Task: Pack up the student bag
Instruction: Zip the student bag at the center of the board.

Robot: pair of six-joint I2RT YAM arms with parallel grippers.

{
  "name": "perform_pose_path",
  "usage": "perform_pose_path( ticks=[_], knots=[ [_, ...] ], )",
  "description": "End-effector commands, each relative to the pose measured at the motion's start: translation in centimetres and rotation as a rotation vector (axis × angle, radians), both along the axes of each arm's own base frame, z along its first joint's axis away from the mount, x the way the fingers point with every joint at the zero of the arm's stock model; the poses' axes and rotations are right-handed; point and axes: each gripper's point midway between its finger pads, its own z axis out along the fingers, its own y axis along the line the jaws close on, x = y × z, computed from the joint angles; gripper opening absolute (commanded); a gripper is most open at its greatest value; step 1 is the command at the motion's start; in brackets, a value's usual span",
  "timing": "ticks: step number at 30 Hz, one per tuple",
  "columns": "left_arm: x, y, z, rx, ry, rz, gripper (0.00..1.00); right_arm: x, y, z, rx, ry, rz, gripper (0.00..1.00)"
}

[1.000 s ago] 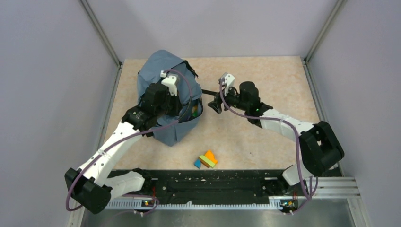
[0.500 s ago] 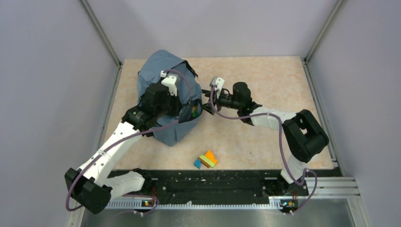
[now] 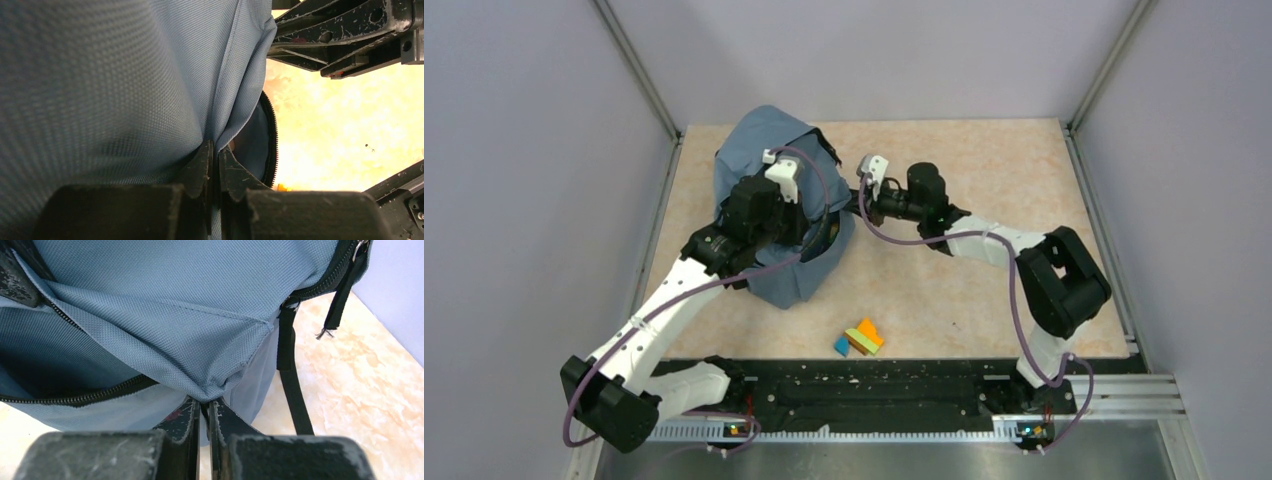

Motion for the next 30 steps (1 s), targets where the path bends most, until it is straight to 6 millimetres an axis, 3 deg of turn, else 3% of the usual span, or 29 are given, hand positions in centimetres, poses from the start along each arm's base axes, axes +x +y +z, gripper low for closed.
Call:
perform_pose_path(
  ticks=[1,6,14,19,23,26,30],
  knots=[
    [1.7,-0.3,6.0,-0.110,-0.193,0.029,0.07,-1.1,1.5,1.9,0.000,-0.034,0.060,0.00],
    [1.4,-1.0,6.0,-0.131,-0.182,-0.011,0.10,-2.4,1.7,1.3,-0.051,-0.017,0.039,0.00],
    [0.9,-2.2,6.1,-0.164,-0.178,-0.079,0.38,-3.2,2.4,0.9,-0.092,0.049,-0.057,0.01],
    [1.1,-2.0,5.9,-0.156,-0.172,-0.062,0.47,-3.0,1.8,0.4,-0.101,0.062,-0.100,0.22],
    [1.3,-1.7,5.7,-0.145,-0.169,-0.040,0.49,-3.1,1.3,-0.4,-0.117,0.076,-0.117,0.31],
    [1.3,-1.7,5.7,-0.145,-0.169,-0.041,0.50,-3.3,1.0,-0.9,-0.117,0.087,-0.121,0.31],
    [1.4,-1.6,5.6,-0.142,-0.168,-0.033,0.50,-3.6,0.8,-1.2,-0.111,0.098,-0.129,0.22]
  ],
)
